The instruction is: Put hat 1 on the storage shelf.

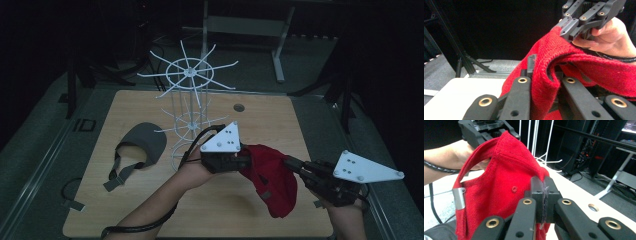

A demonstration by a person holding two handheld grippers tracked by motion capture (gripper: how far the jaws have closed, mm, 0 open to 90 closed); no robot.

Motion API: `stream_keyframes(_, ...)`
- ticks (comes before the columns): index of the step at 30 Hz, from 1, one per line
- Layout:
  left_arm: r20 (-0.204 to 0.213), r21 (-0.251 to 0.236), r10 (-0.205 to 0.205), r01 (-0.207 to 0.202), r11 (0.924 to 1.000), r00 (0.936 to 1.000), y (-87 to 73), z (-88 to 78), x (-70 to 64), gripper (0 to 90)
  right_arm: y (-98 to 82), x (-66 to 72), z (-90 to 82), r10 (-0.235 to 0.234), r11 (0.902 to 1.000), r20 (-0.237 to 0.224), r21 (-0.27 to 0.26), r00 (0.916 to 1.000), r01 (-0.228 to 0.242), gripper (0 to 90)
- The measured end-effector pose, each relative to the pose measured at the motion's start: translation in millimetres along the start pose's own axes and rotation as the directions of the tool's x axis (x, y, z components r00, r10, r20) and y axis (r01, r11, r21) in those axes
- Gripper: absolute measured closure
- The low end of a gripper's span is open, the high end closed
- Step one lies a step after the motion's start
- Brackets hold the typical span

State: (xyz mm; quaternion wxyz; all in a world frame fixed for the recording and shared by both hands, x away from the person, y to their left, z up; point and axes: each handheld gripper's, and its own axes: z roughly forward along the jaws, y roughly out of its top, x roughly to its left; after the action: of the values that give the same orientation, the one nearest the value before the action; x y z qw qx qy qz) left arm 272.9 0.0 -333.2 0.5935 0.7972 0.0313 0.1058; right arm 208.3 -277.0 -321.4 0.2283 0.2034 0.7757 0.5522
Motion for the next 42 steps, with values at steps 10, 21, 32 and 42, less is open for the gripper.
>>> stream_keyframes(10,-0.059,0.010,-0.012,0.013,0.9999,0.9982,-4.2,-9.5,-0.7,53.3,6.2,-5.1,-4.5,0.027,0.9996,0.065,-0.013,0.9975,-0.026,89.2)
stream_keyframes(21,-0.135,0.019,0.002,0.001,0.9998,0.9908,-10.2,-29.4,-7.2,47.5,8.8,-6.4,-4.5,0.037,0.9992,0.078,-0.017,0.9963,-0.035,89.1)
stream_keyframes(32,-0.250,-0.013,-0.044,0.042,0.9990,0.9672,-20.9,-56.3,-5.7,48.8,16.7,-10.4,-8.6,0.054,0.9977,0.101,-0.045,0.9934,-0.049,89.1)
stream_keyframes(42,-0.304,-0.035,-0.083,0.076,0.9965,0.9490,-40.5,-75.7,-18.9,48.7,26.3,-28.5,-5.5,0.080,0.9959,0.173,-0.057,0.9818,-0.071,89.1)
